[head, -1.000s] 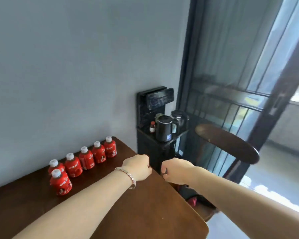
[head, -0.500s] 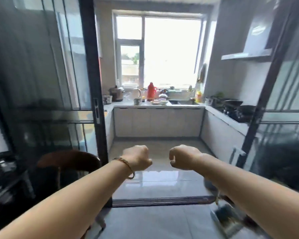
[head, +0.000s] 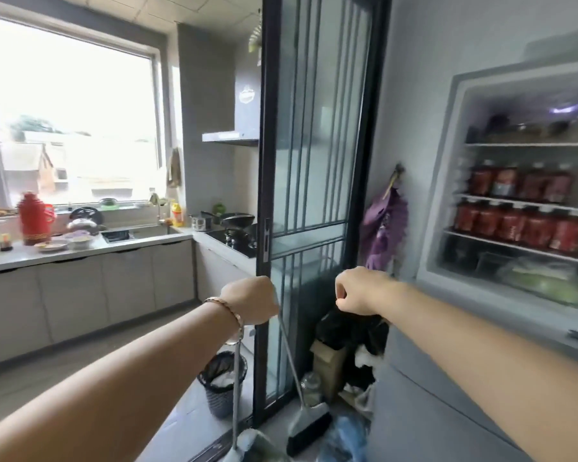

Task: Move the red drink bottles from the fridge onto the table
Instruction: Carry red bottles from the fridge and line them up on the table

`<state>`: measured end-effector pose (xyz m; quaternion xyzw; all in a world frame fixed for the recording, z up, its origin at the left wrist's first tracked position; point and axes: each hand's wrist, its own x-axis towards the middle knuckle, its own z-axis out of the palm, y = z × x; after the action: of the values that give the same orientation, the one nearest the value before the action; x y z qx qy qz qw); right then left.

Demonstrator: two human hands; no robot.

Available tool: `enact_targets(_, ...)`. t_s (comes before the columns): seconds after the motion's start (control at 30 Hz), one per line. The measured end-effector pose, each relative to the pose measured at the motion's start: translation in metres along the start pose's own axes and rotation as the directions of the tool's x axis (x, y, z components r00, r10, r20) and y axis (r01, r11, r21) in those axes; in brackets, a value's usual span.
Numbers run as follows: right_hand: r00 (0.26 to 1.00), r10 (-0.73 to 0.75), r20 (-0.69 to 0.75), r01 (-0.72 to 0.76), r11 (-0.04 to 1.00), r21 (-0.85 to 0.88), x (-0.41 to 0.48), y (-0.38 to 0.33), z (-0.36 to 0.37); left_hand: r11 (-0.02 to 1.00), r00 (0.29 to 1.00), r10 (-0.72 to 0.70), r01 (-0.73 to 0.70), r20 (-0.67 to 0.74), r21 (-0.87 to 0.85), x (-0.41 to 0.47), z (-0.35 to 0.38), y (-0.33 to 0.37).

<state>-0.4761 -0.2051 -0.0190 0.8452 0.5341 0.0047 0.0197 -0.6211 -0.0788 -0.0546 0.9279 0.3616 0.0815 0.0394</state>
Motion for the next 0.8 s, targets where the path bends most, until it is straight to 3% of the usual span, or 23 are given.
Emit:
enact_targets(0.2,0.960,0.277,-0.050,-0.276,0.961,0.017,0.068,0.131,-0.010,0.959,0.959,0.281,-0.278,-0.047,0.055,0.159,0.017,0.107)
enact_targets(0.47,0.817,0.573,-0.066,-0.571,0.819,0.049,0.133,0.295,-0.032,0.831,0.823,0.554,-0.556,-0.129,0.021,0.331,0.006,0.260)
enact_targets(0.67,0.726,0.676,-0.127,-0.676,0.735,0.048,0.150,0.402,-0.040,0.720,0.711,0.682,-0.694,-0.172,-0.011,0.405,0.011,0.368)
enact_targets(0.8,0.698,0.680,-0.225,-0.694,0.720,0.025,0.168,0.488,-0.046,0.691,0.688,0.699,-0.720,-0.195,-0.064,0.459,0.018,0.443)
